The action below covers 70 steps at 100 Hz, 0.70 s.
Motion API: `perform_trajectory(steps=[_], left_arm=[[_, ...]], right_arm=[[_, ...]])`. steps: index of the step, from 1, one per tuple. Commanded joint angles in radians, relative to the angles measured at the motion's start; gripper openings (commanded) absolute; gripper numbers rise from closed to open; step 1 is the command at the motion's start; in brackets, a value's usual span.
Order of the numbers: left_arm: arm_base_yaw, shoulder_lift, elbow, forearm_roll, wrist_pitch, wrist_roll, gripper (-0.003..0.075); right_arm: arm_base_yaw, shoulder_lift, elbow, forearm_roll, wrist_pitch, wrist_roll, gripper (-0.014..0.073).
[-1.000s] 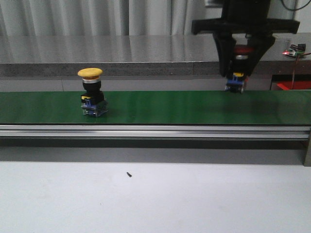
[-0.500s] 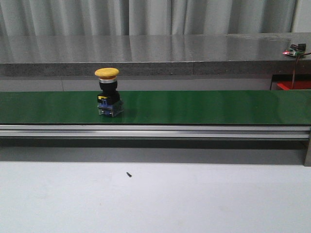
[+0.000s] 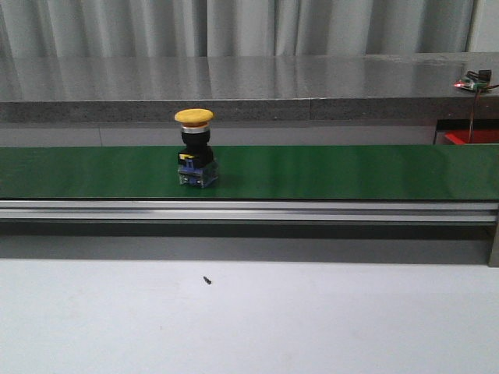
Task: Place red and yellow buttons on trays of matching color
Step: 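Carry the red button to the red tray and release it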
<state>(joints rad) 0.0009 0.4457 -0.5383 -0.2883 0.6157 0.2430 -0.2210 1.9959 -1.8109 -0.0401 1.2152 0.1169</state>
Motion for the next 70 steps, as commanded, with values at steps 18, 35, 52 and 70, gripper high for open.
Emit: perform_trajectory(steps=[18,35,52,70], left_arm=[[-0.007,0.004,-0.026,-0.011,-0.067,0.002,-0.0020],[-0.007,0.004,-0.026,-0.011,-0.067,0.002,-0.0020],[-0.007,0.004,-0.026,-0.011,-0.067,0.002,-0.0020],[-0.007,0.004,-0.026,-0.011,-0.067,0.002,-0.0020]], right_arm=[[-0.017,0.064,-0.122,-0.009,-0.060,-0.013,0.0256],[-0.026,0.158,-0.253,-0.007,-0.012,-0.027,0.0256],[-0.026,0.248,-0.386,-0.002,0.023,-0.046,0.0256],[-0.026,0.302,-0.433,0.011,0.023,-0.057,0.0259]])
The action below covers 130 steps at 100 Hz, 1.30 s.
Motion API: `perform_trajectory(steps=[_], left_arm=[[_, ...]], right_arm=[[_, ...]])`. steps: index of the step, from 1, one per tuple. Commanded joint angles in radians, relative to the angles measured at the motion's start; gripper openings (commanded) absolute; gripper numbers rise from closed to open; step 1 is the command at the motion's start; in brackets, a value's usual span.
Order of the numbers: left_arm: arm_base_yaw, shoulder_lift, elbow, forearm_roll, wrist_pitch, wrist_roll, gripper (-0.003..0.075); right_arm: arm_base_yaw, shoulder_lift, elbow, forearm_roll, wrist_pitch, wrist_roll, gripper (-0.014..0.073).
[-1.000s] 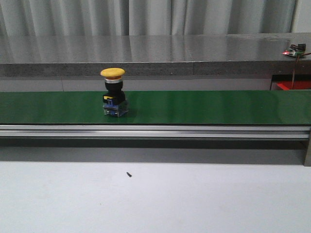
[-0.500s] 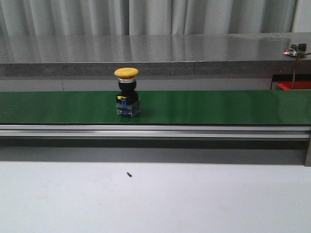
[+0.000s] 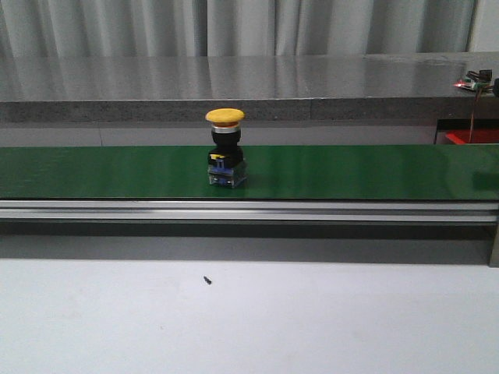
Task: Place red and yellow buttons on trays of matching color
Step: 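Carry the red button to the red tray and release it, then lower the right gripper over the yellow button on the belt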
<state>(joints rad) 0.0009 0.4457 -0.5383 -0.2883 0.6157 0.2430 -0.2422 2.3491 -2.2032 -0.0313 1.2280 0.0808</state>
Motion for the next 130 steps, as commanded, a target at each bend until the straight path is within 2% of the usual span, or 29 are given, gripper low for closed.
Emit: perform_trajectory(steps=[1,14,21,25,35,62,101,130], left_arm=[[-0.007,0.004,-0.026,-0.011,-0.067,0.002,-0.0020],[-0.007,0.004,-0.026,-0.011,-0.067,0.002,-0.0020],[-0.007,0.004,-0.026,-0.011,-0.067,0.002,-0.0020],[-0.007,0.004,-0.026,-0.011,-0.067,0.002,-0.0020],[-0.007,0.004,-0.026,-0.011,-0.067,0.002,-0.0020],[-0.007,0.004,-0.026,-0.011,-0.067,0.002,-0.0020],[-0.007,0.004,-0.026,-0.011,-0.067,0.002,-0.0020],[-0.007,0.004,-0.026,-0.011,-0.067,0.002,-0.0020]], right_arm=[[-0.005,-0.049,-0.041,0.002,0.011,-0.021,0.0260],[-0.008,-0.022,-0.041,0.004,0.011,-0.031,0.0276],[-0.011,-0.017,-0.041,0.014,0.014,-0.037,0.0362],[-0.014,-0.016,-0.041,0.031,0.015,-0.042,0.0443],[-0.015,-0.022,-0.041,0.031,0.011,-0.043,0.0545],[-0.015,-0.084,-0.041,0.031,0.052,-0.043,0.0539],[-0.014,-0.290,-0.034,0.038,0.105,-0.043,0.0539],[0.034,-0.500,0.130,0.046,0.101,-0.043,0.0539]])
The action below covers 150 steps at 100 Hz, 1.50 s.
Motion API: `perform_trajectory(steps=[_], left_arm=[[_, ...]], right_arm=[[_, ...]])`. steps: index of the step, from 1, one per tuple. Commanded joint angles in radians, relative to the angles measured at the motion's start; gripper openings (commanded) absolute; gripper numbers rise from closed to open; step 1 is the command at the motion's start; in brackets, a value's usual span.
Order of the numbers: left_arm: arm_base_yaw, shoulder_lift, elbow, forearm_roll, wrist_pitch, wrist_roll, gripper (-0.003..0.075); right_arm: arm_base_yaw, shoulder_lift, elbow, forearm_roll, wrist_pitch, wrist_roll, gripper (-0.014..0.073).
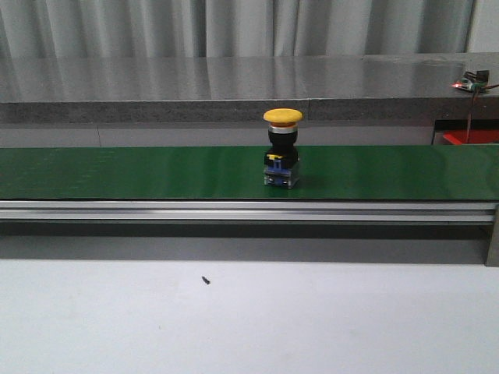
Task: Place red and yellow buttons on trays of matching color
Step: 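Lower the right gripper over the yellow button on the belt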
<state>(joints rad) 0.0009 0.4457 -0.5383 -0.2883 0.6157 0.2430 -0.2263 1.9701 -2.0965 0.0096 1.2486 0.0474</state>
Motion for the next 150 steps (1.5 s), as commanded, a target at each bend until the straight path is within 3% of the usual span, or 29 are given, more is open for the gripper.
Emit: perform_trajectory(steps=[1,42,83,95,119,150], left_arm=[[-0.007,0.004,-0.026,-0.011,-0.067,0.002,-0.0020],[-0.007,0.004,-0.026,-0.011,-0.067,0.002,-0.0020],[-0.007,0.004,-0.026,-0.011,-0.067,0.002,-0.0020],[-0.007,0.004,-0.026,-0.011,-0.067,0.002,-0.0020],[-0.007,0.004,-0.026,-0.011,-0.067,0.002,-0.0020],[-0.007,0.004,-0.026,-0.011,-0.067,0.002,-0.0020]], right_arm=[[0.021,-0.133,0.033,0.005,0.078,-0.010,0.0539],[0.226,-0.437,0.334,0.072,0.046,-0.010,0.0539],[0.457,-0.457,0.462,0.128,0.012,0.010,0.0539],[0.513,-0.436,0.463,0.127,-0.008,0.071,0.0539],[0.589,-0.378,0.463,0.089,-0.030,0.317,0.0539],[0.603,-0.317,0.463,0.036,-0.057,0.522,0.0539]])
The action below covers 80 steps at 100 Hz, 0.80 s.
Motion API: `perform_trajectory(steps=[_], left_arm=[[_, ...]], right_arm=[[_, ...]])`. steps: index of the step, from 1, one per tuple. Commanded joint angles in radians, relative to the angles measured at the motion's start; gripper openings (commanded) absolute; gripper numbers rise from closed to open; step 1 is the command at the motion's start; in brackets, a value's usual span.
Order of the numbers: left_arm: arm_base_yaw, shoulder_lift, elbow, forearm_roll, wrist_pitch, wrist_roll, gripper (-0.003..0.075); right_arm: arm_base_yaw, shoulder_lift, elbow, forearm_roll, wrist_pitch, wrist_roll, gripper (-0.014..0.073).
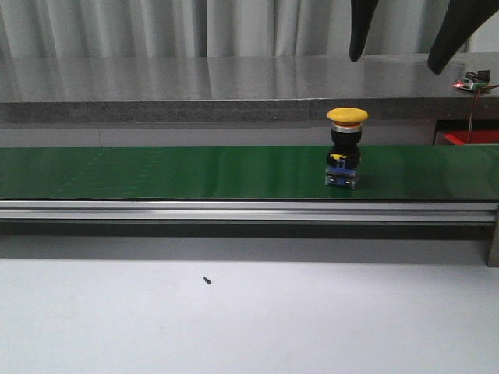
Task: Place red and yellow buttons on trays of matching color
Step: 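Lower the right gripper over the yellow button on the belt, then grasp the yellow button with the right gripper and lift it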
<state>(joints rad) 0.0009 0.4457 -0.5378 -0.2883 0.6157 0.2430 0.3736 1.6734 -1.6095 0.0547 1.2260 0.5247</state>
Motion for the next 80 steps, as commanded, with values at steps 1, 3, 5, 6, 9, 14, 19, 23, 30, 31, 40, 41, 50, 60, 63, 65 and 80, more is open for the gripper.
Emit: perform_trajectory(steps=[1,3,5,6,9,14,19,23,30,31,40,41,50,60,63,65,80], left_arm=[[-0.007,0.004,-0.027,-0.011,-0.067,0.002,-0.0020],[-0.007,0.004,-0.027,-0.011,-0.067,0.002,-0.0020],[-0.007,0.004,-0.027,-0.011,-0.067,0.002,-0.0020],[-0.007,0.004,-0.027,-0.011,-0.067,0.002,-0.0020],[-0.007,0.004,-0.027,-0.011,-0.067,0.002,-0.0020],[-0.007,0.004,-0.027,-0.011,-0.067,0.002,-0.0020],[-0.007,0.004,-0.027,-0.011,-0.067,0.002,-0.0020],[-0.007,0.004,-0.027,-0.011,-0.067,0.002,-0.0020],[-0.007,0.004,-0.027,-0.011,-0.067,0.002,-0.0020],[-0.007,0.004,-0.027,-0.011,-0.067,0.002,-0.0020],[-0.007,0.004,-0.027,-0.011,-0.067,0.002,-0.0020],[-0.007,0.004,-0.027,-0.011,-0.067,0.002,-0.0020],[-0.007,0.004,-0.027,-0.011,-0.067,0.002,-0.0020],[-0.007,0.004,-0.027,-0.011,-0.067,0.002,-0.0020],[-0.007,0.004,-0.027,-0.011,-0.067,0.002,-0.0020],[-0.007,0.004,-0.027,-0.011,-0.067,0.002,-0.0020],[-0.007,0.004,-0.027,-0.011,-0.067,0.002,-0.0020]], right_arm=[[0.003,-0.019,-0.024,-0.009,-0.034,0.047,0.0539],[0.003,-0.017,-0.024,-0.009,-0.036,0.052,0.0539],[0.003,-0.013,-0.024,-0.008,-0.038,0.056,0.0539],[0.003,-0.010,-0.024,-0.008,-0.038,0.058,0.0539],[0.003,-0.007,-0.024,-0.008,-0.039,0.064,0.0539],[0.003,0.003,-0.024,-0.008,-0.039,0.072,0.0539],[0.003,0.011,-0.024,-0.008,-0.039,0.073,0.0539],[0.003,0.018,-0.024,-0.009,-0.039,0.073,0.0539],[0.003,0.034,-0.024,-0.010,-0.039,0.073,0.0539],[0.003,0.039,-0.024,-0.010,-0.041,0.073,0.0539],[0.003,0.065,-0.024,-0.017,-0.047,0.073,0.0539],[0.003,0.069,-0.024,-0.018,-0.049,0.073,0.0539],[-0.001,0.095,-0.024,-0.031,-0.053,0.073,0.0539],[-0.011,0.117,-0.024,-0.055,-0.050,0.073,0.0539],[-0.019,0.122,-0.024,-0.060,-0.047,0.073,0.0539],[-0.024,0.127,-0.024,-0.060,-0.044,0.073,0.0539],[-0.039,0.144,-0.024,-0.061,-0.046,0.072,0.0514]])
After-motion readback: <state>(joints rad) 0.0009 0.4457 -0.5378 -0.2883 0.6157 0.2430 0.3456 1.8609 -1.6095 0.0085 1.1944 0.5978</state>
